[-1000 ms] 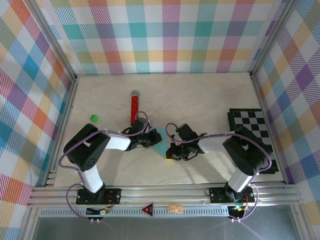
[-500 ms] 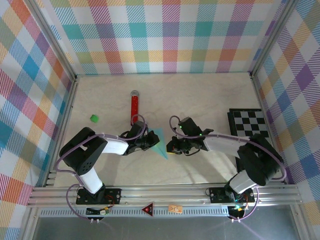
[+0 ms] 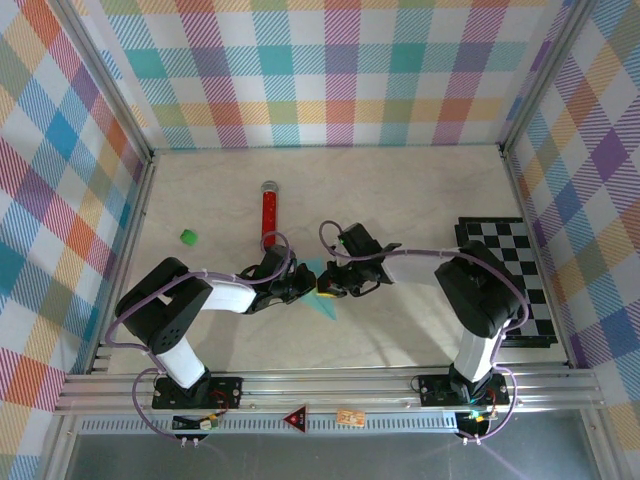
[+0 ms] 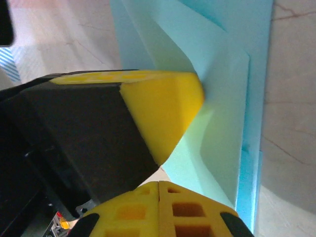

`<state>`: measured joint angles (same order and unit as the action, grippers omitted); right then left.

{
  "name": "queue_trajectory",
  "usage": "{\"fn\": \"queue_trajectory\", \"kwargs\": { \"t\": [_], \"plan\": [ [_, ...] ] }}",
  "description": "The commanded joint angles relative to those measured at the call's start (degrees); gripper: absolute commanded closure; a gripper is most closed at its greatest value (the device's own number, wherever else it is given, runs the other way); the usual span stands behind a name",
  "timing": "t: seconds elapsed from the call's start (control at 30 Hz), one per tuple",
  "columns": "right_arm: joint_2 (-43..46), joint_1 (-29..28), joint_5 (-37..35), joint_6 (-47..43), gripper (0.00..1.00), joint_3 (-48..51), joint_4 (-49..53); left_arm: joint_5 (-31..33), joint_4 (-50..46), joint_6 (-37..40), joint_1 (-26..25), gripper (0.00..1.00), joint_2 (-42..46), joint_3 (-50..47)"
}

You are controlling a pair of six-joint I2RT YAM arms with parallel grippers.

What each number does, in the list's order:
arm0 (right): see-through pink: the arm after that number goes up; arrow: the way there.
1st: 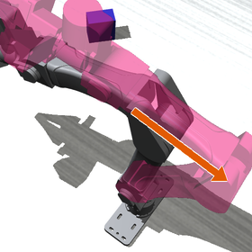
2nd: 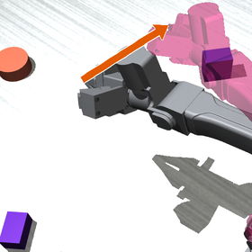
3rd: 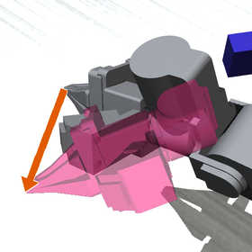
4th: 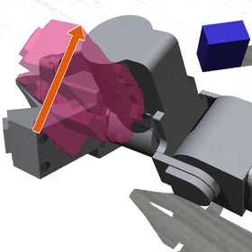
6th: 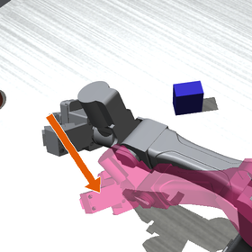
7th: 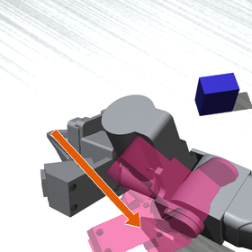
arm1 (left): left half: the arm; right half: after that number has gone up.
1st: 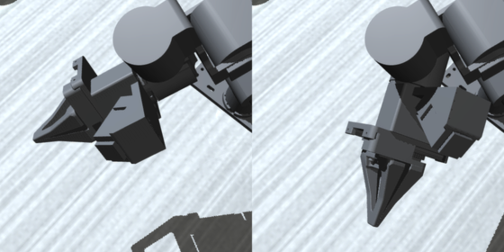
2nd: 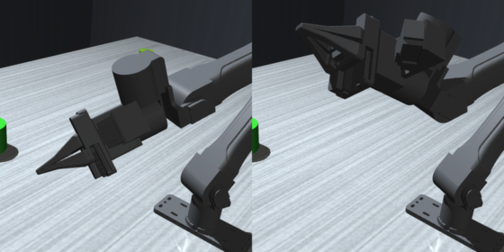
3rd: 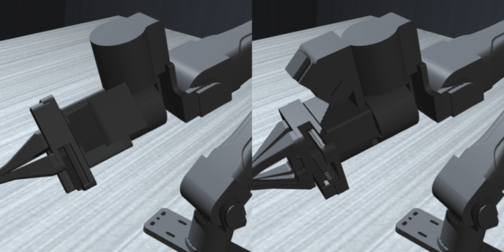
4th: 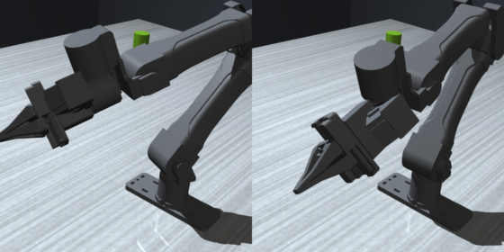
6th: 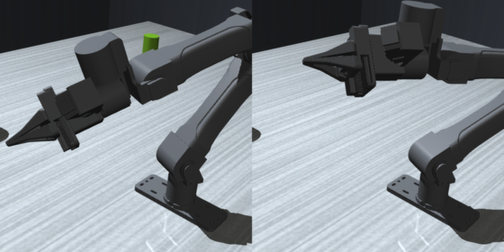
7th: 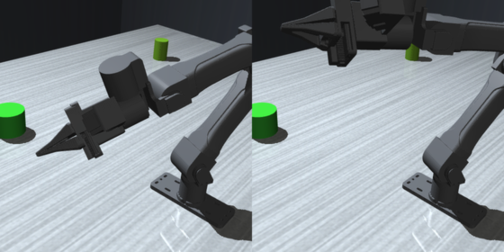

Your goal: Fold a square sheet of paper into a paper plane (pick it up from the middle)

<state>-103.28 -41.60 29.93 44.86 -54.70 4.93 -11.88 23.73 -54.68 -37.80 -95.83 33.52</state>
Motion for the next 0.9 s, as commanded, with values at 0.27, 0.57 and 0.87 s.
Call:
{"fn": "queue_trajectory", "kwargs": {
  "t": [0.27,0.57,0.87],
  "plan": [
    [-2.31,-1.2,-4.33,-2.4,1.0,9.96,3.06,2.0,-11.07,4.03,-0.36,0.92,2.32,2.12],
    [3.5,-0.17,-5.04,-5.93,1.0,15.43,5.2,-6.5,-9.53,7.5,-0.69,0.87,7.92,3.5],
    [5.15,1.42,-3.94,-6.49,1.0,16.82,4.75,-10.14,-9.07,8.18,-3.93,0.94,4.59,3.75]
  ]
}}
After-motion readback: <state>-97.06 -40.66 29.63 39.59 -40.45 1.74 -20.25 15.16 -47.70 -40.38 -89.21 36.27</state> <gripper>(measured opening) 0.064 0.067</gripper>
